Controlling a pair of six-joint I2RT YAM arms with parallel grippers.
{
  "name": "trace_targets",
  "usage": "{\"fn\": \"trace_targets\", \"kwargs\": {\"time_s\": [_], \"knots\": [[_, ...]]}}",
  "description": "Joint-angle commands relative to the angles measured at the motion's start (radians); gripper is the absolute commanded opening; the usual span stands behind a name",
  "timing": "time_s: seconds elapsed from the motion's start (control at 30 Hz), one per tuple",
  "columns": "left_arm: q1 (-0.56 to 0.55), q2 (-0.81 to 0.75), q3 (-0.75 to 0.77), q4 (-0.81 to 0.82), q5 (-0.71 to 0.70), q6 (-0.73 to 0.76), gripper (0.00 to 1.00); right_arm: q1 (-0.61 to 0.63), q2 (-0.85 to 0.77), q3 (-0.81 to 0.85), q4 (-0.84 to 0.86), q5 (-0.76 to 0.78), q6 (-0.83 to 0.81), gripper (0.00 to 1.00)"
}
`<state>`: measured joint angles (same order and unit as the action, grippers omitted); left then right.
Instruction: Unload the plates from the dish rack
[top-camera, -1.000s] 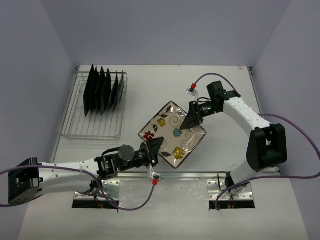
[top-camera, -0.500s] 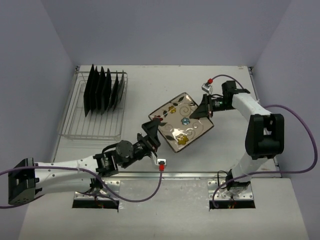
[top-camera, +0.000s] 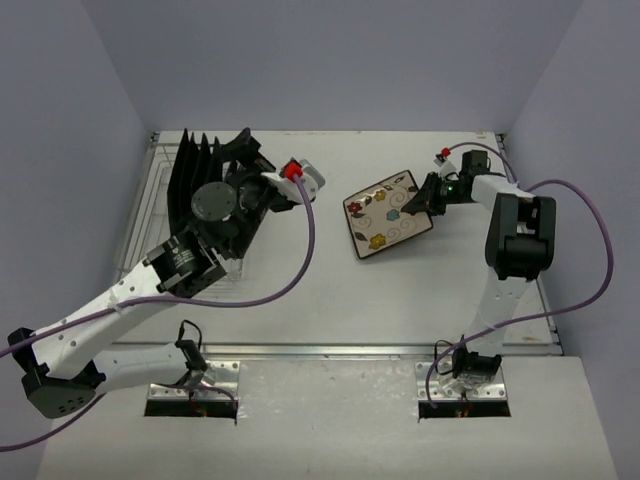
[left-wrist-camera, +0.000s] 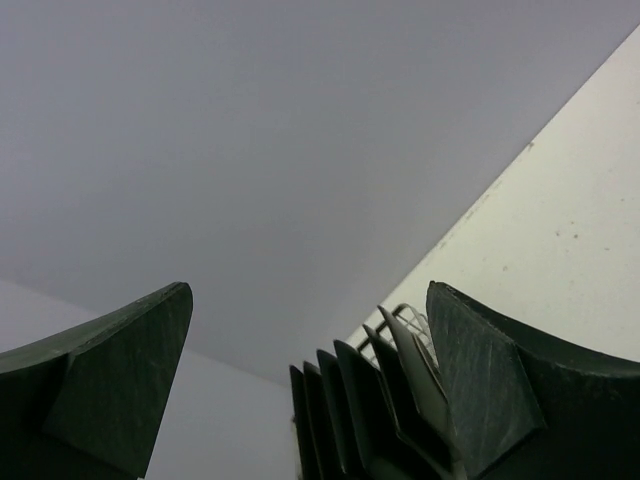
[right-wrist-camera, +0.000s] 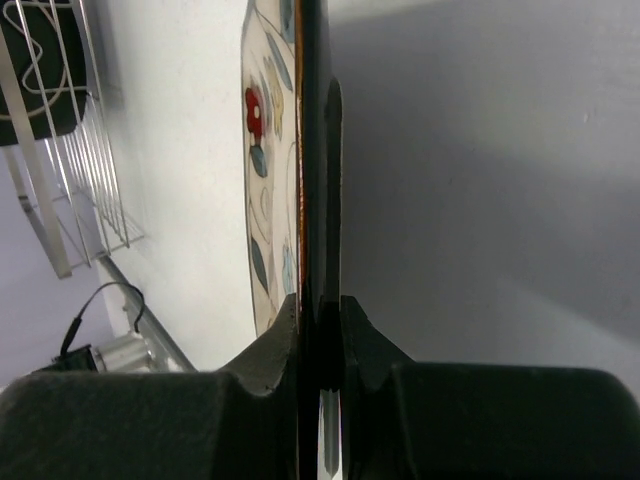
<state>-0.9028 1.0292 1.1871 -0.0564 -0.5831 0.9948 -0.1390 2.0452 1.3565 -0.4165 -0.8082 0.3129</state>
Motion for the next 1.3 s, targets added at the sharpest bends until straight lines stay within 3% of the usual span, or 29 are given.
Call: {"fn": "trace_targets", "kwargs": {"time_s": [0.0, 0.17, 0.3, 0.5, 0.67, 0.7, 0.93, 1.2, 1.27], "knots": [[0.11, 0.047, 0.157, -0.286, -0.012, -0.356, 1.0, 0.006, 0.043, 0.11, 0.159, -0.082, 0.164, 0.0], [0.2, 0.037, 0.194, -0.402, 0.033, -0.516, 1.0, 0.006, 0.166, 0.193, 0.212, -0.071, 0.224, 0.0], [0.255, 0.004, 0.159, -0.412, 0.036, -0.535, 1.0, 0.006, 0.246, 0.248, 0.175, -0.023, 0.214, 0.02], [0.291, 0.007, 0.154, -0.425, 0.036, -0.557, 1.0, 0.006, 0.298, 0.298, 0.071, 0.113, 0.182, 0.26], [0.325, 0.059, 0.203, -0.467, 0.046, -0.625, 1.0, 0.01, 0.286, 0.299, 0.008, 0.236, 0.154, 0.6], [0.333, 0.067, 0.21, -0.472, 0.046, -0.632, 1.0, 0.01, 0.278, 0.295, -0.003, 0.239, 0.153, 0.64], [0.457, 0.122, 0.281, -0.583, 0.162, -0.742, 1.0, 0.029, 0.19, 0.231, -0.066, 0.407, 0.101, 0.68], [0.78, 0.256, 0.41, -0.758, 0.483, -0.822, 1.0, 0.041, 0.089, 0.214, -0.137, 0.569, 0.051, 0.92], [0.83, 0.284, 0.438, -0.797, 0.517, -0.811, 0.98, 0.041, 0.048, 0.217, -0.14, 0.584, 0.033, 0.93]]}}
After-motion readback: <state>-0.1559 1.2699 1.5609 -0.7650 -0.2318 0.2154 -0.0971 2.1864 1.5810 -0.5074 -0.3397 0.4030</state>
